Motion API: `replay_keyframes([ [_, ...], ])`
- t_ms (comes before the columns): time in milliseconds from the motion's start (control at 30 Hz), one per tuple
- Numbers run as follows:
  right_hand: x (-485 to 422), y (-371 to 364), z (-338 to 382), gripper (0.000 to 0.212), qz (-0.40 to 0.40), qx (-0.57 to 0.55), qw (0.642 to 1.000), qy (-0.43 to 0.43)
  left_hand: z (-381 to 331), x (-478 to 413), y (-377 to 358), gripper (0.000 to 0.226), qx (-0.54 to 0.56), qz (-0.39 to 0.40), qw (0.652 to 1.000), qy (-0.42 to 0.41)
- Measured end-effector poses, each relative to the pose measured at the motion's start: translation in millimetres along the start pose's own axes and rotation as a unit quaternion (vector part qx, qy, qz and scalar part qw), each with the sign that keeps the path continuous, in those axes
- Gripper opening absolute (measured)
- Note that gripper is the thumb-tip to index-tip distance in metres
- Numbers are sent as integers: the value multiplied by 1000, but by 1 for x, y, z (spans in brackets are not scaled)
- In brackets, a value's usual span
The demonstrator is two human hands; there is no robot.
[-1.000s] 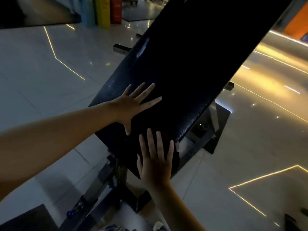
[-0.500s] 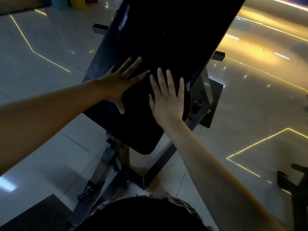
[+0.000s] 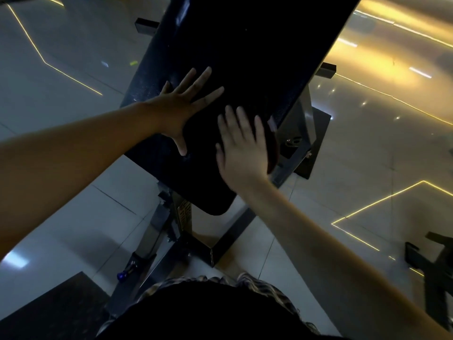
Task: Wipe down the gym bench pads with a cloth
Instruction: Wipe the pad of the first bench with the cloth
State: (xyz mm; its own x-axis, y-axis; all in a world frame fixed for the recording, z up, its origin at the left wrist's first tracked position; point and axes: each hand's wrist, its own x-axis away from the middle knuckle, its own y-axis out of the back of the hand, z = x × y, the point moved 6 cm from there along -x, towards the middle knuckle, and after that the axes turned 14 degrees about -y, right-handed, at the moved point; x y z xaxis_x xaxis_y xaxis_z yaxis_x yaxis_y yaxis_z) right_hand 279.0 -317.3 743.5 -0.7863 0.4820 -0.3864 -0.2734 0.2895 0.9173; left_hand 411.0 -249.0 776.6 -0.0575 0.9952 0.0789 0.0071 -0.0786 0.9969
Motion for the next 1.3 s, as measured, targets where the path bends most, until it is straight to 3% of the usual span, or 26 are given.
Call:
replay_keyframes([
  [67, 33, -13, 17, 58, 3, -21, 999, 34, 4, -4, -3, 158, -3, 46, 999, 19],
  [200, 66, -25, 30, 56, -2, -33, 997, 75, 8, -7, -7, 159, -22, 50, 998, 24],
  [467, 31, -20, 15, 60, 30, 101, 980, 166, 8, -10, -4, 161, -40, 52, 997, 29],
  [667, -45, 19, -17, 58, 15, 118, 987, 108, 12, -13, 2, 157, -15, 54, 998, 36],
  [833, -90, 33, -36, 59, -4, 118, 992, 35, 23, -22, 32, 154, 1, 2, 999, 54],
  [1067, -64, 25, -20, 59, 26, 36, 998, -48, 36, -35, 46, 151, -3, 11, 998, 58],
  [1300, -1, -4, 10, 58, 3, -19, 1000, -11, 31, -56, 47, 153, -31, 30, 999, 12],
])
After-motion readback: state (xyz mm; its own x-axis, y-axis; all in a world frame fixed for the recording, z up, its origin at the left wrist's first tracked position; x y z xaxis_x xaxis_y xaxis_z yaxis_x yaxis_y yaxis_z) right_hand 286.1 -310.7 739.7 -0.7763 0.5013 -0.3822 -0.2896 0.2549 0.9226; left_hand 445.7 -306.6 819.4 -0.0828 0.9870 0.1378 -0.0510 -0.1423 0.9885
